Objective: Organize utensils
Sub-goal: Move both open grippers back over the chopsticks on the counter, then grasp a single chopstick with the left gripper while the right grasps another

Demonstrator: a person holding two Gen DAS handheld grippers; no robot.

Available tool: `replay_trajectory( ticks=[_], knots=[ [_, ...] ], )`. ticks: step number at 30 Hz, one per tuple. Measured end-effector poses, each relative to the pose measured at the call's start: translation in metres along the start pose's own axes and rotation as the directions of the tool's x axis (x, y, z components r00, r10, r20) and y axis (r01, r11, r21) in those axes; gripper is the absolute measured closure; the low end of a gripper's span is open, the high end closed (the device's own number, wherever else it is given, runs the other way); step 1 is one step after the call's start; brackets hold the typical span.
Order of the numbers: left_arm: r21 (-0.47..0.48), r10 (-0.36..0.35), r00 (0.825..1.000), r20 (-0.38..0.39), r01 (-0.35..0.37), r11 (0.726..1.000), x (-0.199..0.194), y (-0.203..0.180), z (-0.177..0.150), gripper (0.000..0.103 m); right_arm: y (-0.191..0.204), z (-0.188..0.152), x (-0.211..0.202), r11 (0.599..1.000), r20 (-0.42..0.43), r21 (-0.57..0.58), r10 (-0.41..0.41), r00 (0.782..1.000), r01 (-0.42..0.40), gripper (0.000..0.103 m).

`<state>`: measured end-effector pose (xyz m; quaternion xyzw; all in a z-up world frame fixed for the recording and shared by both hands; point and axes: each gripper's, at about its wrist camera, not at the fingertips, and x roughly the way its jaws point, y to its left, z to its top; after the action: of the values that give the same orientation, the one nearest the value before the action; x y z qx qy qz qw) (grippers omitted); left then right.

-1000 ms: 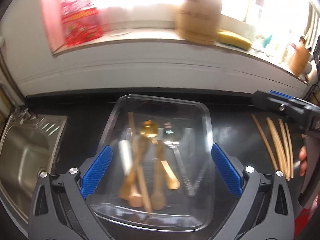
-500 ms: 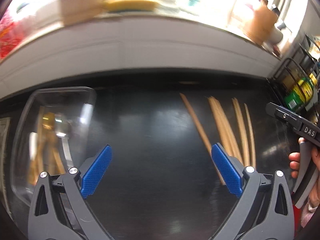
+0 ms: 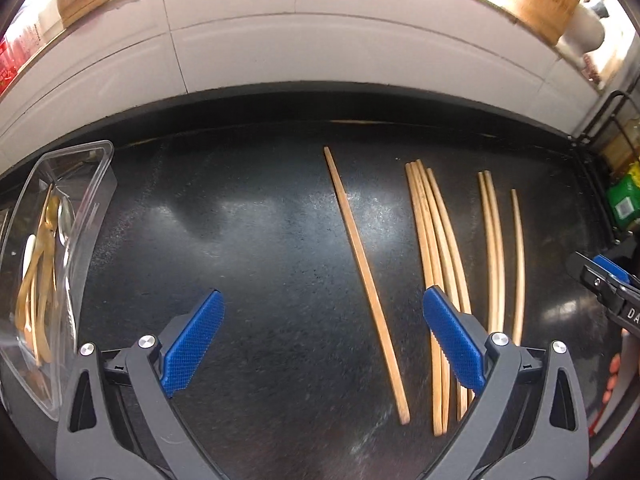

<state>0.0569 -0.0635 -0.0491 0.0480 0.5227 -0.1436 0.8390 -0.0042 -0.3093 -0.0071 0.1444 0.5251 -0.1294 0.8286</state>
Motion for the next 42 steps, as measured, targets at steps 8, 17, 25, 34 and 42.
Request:
replay_trajectory(
  ticks=[8, 17, 25, 34, 42],
  knots=[
    [0.002, 0.101, 0.995, -0.013, -0.101, 0.995, 0.024, -0.009, 0.006, 0.006, 0.002, 0.009, 0.031, 0.999, -0.021, -0.005, -0.033, 0.999, 0.033, 0.006],
    [0.045, 0.157, 0.987, -0.038, -0.155, 0.987, 0.049, -0.020, 0.016, 0.006, 0.004, 0.013, 0.056, 0.999, -0.055, -0.020, -0.048, 0.997, 0.047, 0.006],
    [0.064, 0.180, 0.983, -0.034, -0.178, 0.982, 0.065, -0.020, 0.019, 0.006, 0.014, 0.019, 0.078, 0.996, -0.065, -0.050, -0.077, 0.995, 0.073, 0.006],
    [0.001, 0.173, 0.984, -0.035, -0.173, 0.985, 0.068, -0.012, 0.021, 0.006, 0.031, 0.016, 0.086, 0.991, -0.060, -0.076, -0.118, 0.991, 0.113, 0.005],
    [-0.056, 0.126, 0.991, -0.044, -0.128, 0.990, 0.071, 0.000, 0.022, 0.006, 0.039, 0.006, 0.078, 0.990, -0.042, -0.060, -0.128, 0.991, 0.125, 0.005]
  ],
)
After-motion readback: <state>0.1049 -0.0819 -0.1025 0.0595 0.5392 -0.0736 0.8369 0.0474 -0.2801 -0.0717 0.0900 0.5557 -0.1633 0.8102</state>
